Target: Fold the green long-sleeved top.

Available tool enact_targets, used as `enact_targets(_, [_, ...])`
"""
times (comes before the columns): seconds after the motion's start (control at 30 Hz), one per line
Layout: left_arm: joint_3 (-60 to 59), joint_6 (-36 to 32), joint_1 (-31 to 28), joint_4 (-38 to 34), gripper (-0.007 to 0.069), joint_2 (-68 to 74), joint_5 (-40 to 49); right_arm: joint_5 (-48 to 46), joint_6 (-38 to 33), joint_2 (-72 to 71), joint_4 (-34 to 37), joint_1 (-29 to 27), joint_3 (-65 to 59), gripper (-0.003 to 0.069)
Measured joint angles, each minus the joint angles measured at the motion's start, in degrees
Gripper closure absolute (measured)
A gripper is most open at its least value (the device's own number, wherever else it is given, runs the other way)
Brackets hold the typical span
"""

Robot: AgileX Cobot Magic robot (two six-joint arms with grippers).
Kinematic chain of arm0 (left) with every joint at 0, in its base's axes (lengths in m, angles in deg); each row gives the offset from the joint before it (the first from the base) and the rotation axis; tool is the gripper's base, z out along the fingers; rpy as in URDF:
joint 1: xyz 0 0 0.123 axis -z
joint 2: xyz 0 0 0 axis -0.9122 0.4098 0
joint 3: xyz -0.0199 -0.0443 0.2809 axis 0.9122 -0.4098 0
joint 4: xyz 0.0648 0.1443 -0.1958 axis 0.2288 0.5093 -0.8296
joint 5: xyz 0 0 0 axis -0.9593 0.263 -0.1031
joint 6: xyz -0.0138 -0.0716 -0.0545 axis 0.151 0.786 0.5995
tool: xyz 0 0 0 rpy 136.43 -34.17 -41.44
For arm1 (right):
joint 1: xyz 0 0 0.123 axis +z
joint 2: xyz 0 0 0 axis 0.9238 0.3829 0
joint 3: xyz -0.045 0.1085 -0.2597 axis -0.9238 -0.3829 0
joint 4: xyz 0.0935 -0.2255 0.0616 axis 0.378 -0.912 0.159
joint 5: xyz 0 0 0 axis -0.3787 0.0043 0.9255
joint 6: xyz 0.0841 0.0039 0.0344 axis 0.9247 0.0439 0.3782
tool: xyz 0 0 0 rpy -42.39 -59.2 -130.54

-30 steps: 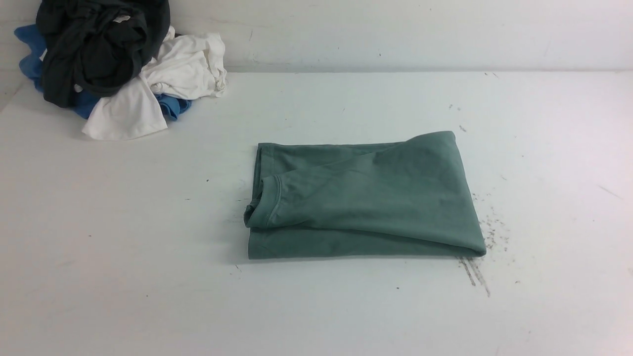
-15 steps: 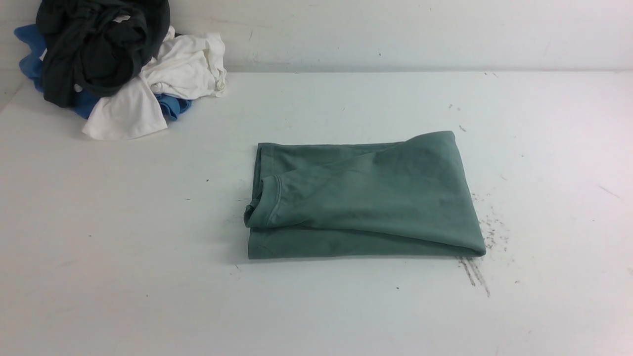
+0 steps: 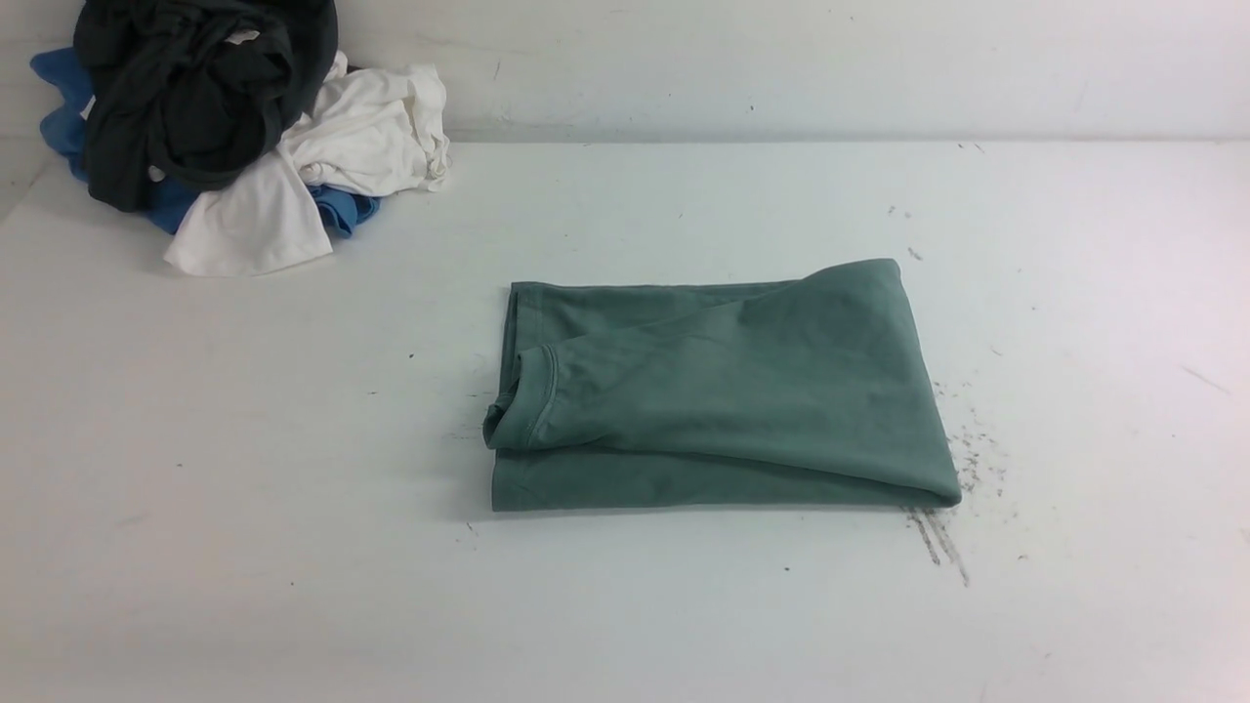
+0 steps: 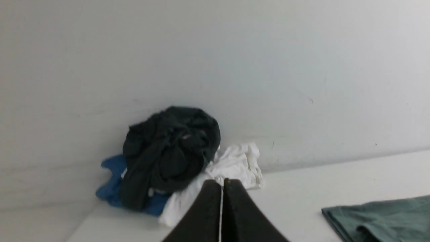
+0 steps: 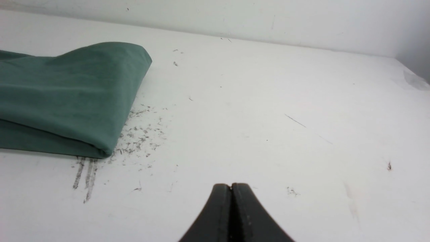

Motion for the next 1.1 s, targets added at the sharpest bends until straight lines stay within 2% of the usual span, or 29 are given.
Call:
enact_targets(0.1, [-0.3,-0.2,-0.8,-2.9,0.0631,-0.1,6.0,-0.1,0.0,0.0,0.1,0.0,0.0,0.0673])
enact_targets(0.23, [-0.3,0.6,-0.8,-3.7,0.0631,-0.1,19.2,-0.1,0.0,0.0,0.1,0.0,0.0,0.0673])
enact_targets(0.3, [-0.3,3.1,-0.8,-2.0,0.0631,-0.1,26.8,-0.1,0.0,0.0,0.1,0.0,0.0,0.0673])
enact_targets(0.37, [-0.3,6.1,-0.8,0.8,0.0631,-0.1,29.7,-0.1,0.0,0.0,0.1,0.0,0.0,0.0673])
enact_targets(0.53, [-0.1,16.0,-0.8,9.9,0.0631,-0.1,30.5,-0.1,0.0,0.0,0.1,0.0,0.0,0.0673])
enact_targets(0.63, [-0.1,18.9,-0.8,12.7,0.0631,-0.1,30.6,-0.1,0.0,0.0,0.1,0.0,0.0,0.0673])
enact_targets(1.1, [-0.1,15.8,-0.8,13.5,0.0631,-0.1,30.4,-0.1,0.0,0.0,0.2,0.0,0.0,0.0673])
